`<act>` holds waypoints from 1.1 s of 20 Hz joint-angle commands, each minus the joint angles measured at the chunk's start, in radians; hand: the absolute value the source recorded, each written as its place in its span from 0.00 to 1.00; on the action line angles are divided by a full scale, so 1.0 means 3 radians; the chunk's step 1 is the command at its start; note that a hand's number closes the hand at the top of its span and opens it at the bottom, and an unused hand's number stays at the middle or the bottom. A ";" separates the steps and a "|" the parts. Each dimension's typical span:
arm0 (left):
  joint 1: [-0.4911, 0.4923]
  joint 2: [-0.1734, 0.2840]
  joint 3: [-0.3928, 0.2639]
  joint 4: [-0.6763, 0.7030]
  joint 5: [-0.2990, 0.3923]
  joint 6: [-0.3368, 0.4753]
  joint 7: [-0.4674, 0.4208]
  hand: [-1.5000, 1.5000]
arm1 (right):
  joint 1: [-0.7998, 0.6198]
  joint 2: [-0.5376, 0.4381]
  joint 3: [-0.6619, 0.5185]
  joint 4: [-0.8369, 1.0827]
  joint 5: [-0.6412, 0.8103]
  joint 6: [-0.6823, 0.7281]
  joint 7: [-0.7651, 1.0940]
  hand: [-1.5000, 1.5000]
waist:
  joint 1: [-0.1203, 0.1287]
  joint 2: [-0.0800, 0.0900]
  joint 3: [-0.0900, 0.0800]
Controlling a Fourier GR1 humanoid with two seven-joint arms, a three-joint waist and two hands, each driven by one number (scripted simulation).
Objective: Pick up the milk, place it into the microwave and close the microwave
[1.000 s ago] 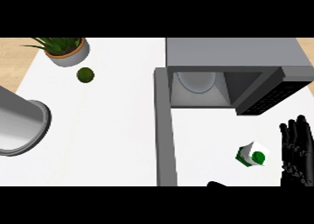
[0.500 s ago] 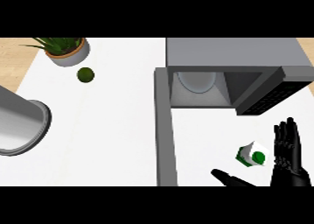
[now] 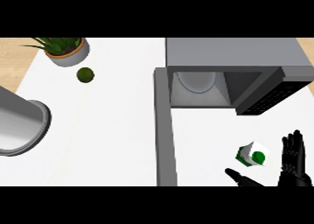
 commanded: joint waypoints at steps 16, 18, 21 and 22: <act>-0.0271 -0.0077 0.0229 0.0127 0.0023 -0.0188 0.0153 0.00 | -0.0523 -0.0092 -0.0614 0.1796 -0.0429 0.0463 -0.1240 0.00 | 0.0000 0.0003 0.0000; -0.0044 -0.0267 0.0209 -0.0108 -0.0018 -0.0250 0.0131 0.00 | -0.0611 -0.0151 -0.0771 0.2181 -0.0518 0.0554 -0.1499 0.00 | 0.0011 0.0002 0.0000; -0.0074 0.0013 0.0491 0.0018 0.0393 -0.0290 0.0286 0.00 | -0.0865 -0.0239 -0.0930 0.2495 -0.0561 0.0530 -0.1641 0.00 | 0.0015 0.0002 0.0000; -0.0090 -0.0138 0.0377 0.0041 0.0163 -0.0339 0.0145 0.00 | -0.0859 -0.0318 -0.1030 0.2843 -0.0624 0.0700 -0.1890 0.00 | 0.0014 0.0004 0.0002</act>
